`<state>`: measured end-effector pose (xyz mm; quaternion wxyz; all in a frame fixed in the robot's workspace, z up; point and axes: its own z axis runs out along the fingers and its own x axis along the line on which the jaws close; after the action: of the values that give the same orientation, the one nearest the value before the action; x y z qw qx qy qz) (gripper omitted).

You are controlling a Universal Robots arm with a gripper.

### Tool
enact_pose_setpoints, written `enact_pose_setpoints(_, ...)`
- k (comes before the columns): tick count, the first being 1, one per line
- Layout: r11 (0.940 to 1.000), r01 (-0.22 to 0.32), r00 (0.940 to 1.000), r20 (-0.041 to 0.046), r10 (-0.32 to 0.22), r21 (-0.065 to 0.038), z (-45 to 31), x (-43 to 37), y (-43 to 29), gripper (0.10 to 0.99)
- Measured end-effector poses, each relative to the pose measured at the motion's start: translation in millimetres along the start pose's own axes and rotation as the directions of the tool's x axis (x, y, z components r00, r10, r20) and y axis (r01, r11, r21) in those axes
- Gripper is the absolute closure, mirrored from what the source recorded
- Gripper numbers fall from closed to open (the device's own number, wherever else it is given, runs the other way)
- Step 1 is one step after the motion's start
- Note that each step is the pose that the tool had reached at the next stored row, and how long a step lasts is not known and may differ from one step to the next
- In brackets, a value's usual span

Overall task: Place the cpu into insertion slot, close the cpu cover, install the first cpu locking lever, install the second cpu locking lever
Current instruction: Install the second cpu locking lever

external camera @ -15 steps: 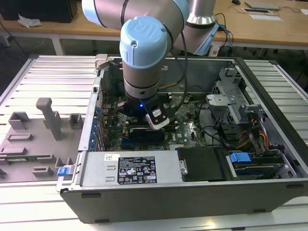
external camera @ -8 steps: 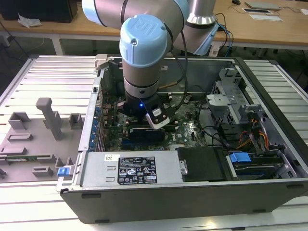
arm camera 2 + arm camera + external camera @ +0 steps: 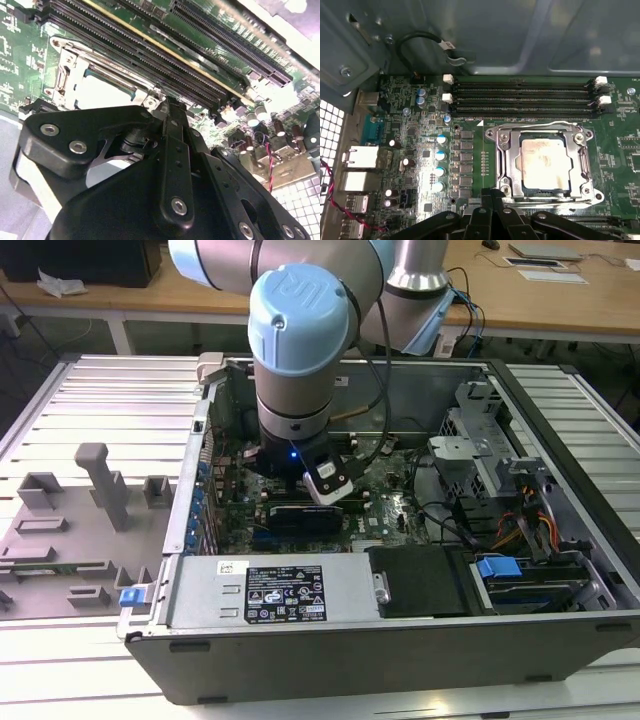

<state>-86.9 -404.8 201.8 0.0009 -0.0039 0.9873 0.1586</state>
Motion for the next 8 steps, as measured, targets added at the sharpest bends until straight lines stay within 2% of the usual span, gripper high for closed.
enact_pose_setpoints(6,1.0000,0.000,1.0000,-0.0003,0.000,0.000,5.3,-0.1,-1.8,0.980)
enact_pose_setpoints(8,0.9999,0.000,1.0000,-0.0003,0.000,0.014,5.4,-0.1,-1.8,0.980)
